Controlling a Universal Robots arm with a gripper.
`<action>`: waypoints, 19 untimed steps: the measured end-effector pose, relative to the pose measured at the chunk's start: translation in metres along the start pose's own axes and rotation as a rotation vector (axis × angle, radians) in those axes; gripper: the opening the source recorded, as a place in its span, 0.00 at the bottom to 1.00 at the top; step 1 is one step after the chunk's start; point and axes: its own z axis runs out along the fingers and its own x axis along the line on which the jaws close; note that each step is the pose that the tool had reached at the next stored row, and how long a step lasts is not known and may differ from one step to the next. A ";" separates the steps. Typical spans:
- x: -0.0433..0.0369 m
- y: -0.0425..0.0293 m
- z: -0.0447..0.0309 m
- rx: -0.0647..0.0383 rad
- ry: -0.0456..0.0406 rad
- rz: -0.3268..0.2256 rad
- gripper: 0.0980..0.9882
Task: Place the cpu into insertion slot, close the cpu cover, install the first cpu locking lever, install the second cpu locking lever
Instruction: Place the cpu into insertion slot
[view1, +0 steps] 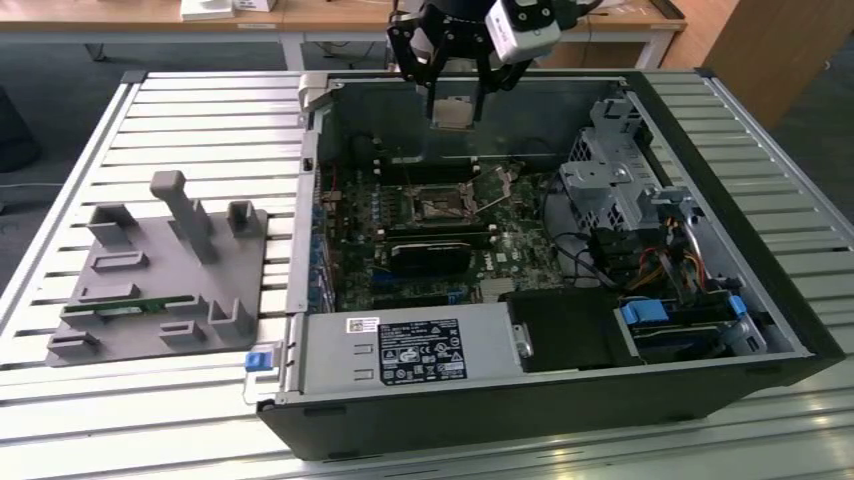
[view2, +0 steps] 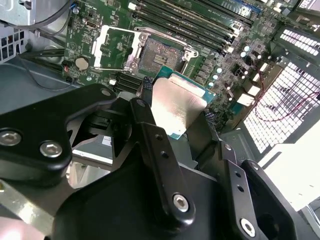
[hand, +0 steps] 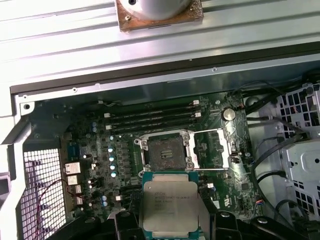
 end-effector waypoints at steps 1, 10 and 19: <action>0.0000 0.0000 0.0000 0.000 -0.0003 0.004 0.48; 0.0000 -0.0001 0.0008 -0.001 -0.0033 0.037 0.48; 0.0000 -0.0001 0.0014 -0.001 -0.0066 0.073 0.48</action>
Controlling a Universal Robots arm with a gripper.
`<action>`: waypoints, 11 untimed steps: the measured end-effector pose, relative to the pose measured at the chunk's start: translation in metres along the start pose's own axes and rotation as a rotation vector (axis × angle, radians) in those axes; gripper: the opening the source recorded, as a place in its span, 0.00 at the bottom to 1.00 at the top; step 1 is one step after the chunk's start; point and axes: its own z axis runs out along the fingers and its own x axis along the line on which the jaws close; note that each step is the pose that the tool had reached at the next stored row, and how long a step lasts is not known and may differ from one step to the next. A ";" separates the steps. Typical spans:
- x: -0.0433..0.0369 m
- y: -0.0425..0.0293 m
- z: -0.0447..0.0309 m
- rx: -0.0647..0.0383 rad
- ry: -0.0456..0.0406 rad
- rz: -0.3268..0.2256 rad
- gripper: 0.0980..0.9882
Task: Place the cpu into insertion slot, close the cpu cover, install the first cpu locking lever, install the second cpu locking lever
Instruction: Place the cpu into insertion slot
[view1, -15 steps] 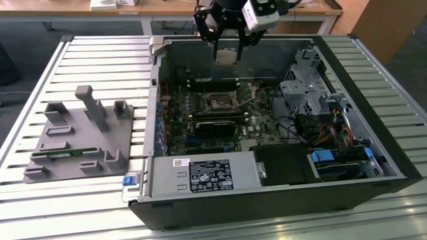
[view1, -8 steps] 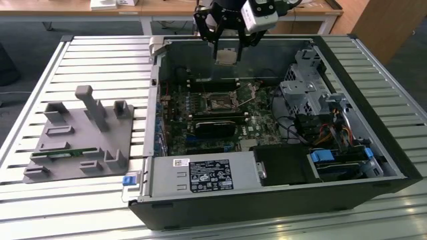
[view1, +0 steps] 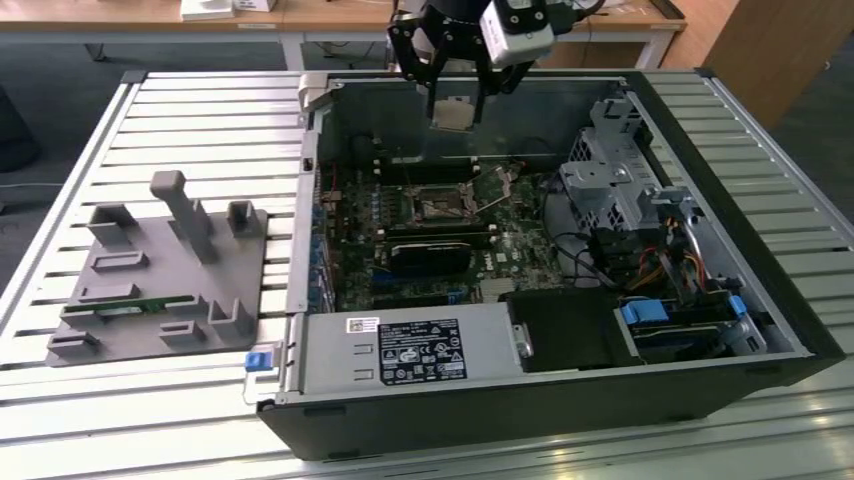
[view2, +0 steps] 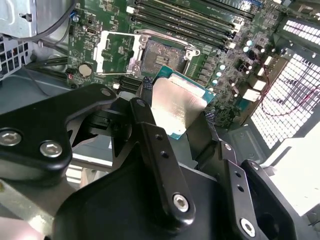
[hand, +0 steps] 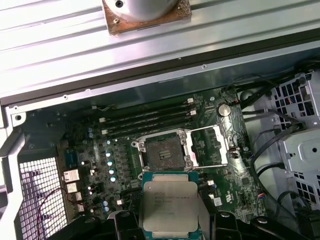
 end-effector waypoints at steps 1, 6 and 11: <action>0.0000 0.0000 0.0000 0.000 -0.0003 0.004 0.48; 0.0000 0.0000 0.0003 0.000 -0.0021 0.022 0.48; 0.0000 -0.0001 0.0006 0.000 -0.0044 0.045 0.48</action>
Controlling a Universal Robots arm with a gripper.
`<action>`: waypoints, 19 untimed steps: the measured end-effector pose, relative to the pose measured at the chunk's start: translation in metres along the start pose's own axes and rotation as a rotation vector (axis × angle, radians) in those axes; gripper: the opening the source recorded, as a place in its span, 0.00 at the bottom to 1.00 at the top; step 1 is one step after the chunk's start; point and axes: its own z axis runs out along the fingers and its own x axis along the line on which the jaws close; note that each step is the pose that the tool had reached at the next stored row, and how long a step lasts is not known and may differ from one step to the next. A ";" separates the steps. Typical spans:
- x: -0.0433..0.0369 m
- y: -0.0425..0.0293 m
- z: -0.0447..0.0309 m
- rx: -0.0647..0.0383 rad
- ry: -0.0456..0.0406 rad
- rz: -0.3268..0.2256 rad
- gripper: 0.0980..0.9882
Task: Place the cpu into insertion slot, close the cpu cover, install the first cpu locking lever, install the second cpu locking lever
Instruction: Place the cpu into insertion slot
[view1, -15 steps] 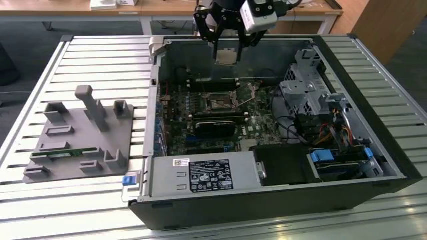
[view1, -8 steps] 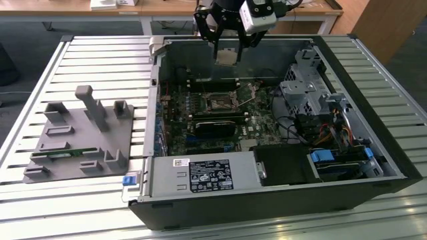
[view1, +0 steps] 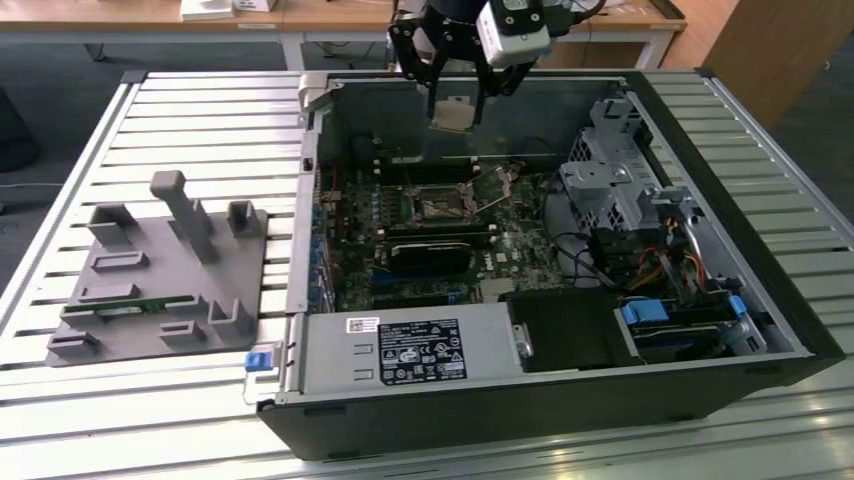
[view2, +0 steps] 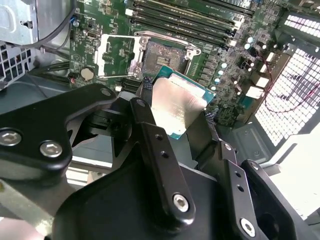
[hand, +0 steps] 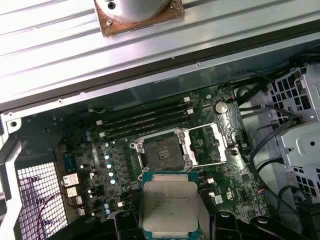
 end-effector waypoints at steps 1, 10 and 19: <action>0.0000 0.0000 0.0000 0.000 -0.0006 0.006 0.48; 0.0000 0.0001 0.0003 0.002 -0.0065 0.064 0.48; 0.0002 0.0005 0.0013 0.002 -0.0144 0.148 0.48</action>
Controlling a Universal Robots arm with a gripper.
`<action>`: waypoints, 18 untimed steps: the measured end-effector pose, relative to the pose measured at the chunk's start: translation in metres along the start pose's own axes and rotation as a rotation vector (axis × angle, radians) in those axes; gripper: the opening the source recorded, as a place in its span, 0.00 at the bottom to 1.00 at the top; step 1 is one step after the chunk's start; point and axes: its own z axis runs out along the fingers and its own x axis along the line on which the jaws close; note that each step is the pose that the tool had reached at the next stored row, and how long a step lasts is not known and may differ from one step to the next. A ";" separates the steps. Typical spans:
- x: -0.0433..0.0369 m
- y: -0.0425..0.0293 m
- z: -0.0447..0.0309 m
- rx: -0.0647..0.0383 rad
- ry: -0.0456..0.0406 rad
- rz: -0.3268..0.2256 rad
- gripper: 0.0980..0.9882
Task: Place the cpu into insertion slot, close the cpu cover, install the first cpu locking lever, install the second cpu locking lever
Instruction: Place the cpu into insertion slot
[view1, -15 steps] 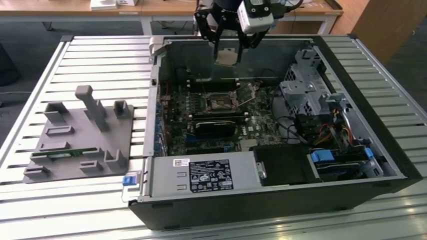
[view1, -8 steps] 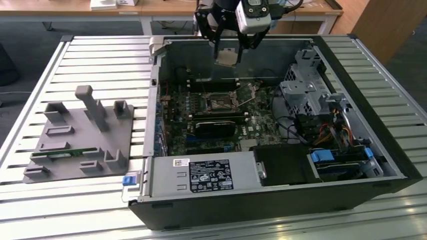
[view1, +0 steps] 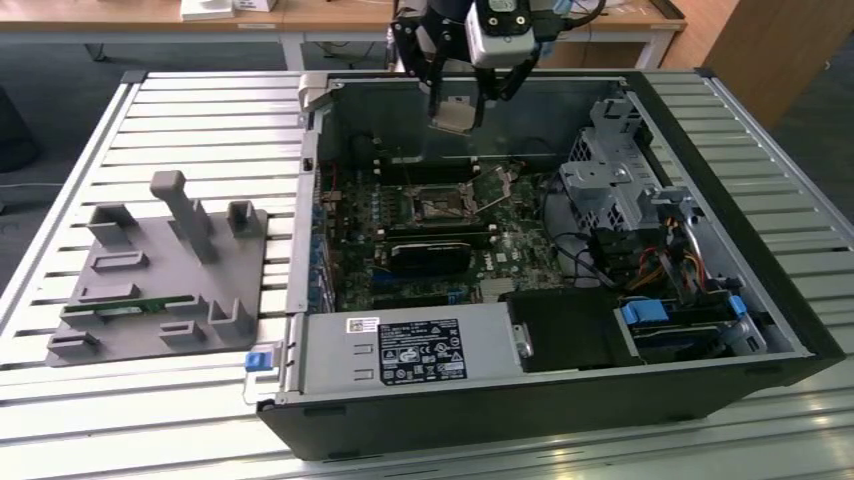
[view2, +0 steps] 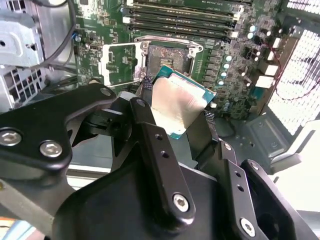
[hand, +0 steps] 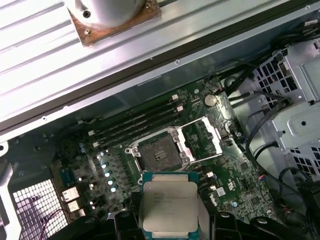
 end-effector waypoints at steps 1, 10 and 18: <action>0.0000 0.0000 0.0001 0.000 -0.0013 0.014 0.48; 0.0000 0.0000 0.0013 0.004 -0.0134 0.128 0.48; 0.0002 0.0004 0.0022 0.005 -0.0221 0.218 0.48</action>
